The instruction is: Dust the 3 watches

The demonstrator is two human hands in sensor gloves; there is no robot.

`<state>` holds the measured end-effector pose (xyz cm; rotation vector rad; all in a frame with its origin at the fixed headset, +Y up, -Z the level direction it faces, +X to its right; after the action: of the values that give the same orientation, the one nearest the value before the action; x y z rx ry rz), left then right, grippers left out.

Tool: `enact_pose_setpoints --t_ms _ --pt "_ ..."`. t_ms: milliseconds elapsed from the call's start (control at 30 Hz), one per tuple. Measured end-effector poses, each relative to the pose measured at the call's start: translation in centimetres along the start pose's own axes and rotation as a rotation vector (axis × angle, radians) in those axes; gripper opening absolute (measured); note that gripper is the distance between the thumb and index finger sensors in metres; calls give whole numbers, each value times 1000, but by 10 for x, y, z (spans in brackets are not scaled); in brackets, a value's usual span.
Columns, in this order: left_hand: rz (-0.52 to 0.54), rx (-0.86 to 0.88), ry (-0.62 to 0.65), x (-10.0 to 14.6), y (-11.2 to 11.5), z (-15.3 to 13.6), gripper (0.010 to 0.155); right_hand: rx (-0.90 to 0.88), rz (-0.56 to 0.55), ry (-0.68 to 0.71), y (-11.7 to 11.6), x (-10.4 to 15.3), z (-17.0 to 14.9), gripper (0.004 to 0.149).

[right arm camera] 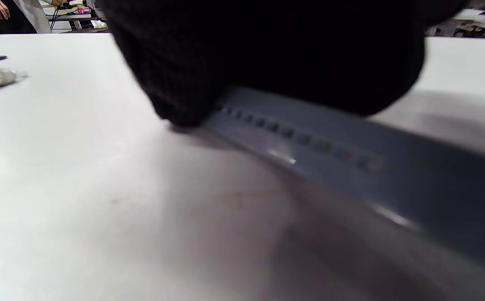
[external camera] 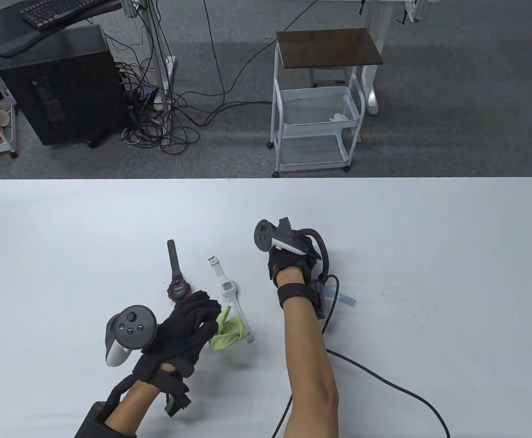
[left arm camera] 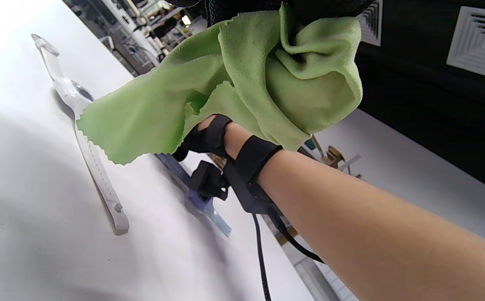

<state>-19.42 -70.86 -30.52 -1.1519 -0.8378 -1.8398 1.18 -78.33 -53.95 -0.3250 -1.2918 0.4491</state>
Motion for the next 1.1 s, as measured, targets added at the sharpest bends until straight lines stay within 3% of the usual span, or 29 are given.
enact_pose_setpoints --t_ms 200,400,700,1100 --pt "4 10 -4 0 -1 -1 45 7 23 -8 -2 6 -1 34" --pt "-2 31 -9 0 0 -1 45 -81 -68 24 11 26 -13 35" --pt "-18 62 -10 0 4 -1 45 -282 -250 102 44 83 -50 36" --pt "-16 158 -18 1 9 0 45 -437 -418 220 58 169 -89 37"
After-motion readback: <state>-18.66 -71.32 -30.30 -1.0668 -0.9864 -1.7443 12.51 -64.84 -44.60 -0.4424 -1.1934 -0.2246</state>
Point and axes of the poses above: the tracker on the back of each hand, its own z axis roughly to the thumb side, its own x axis roughly from the fingertips to the wrist, y = z × x, the point moved 4 cm from there along -x, roughly from the wrist to the fingertips, and after that the axes turned 15 degrees about z, right-handed, at the moved point
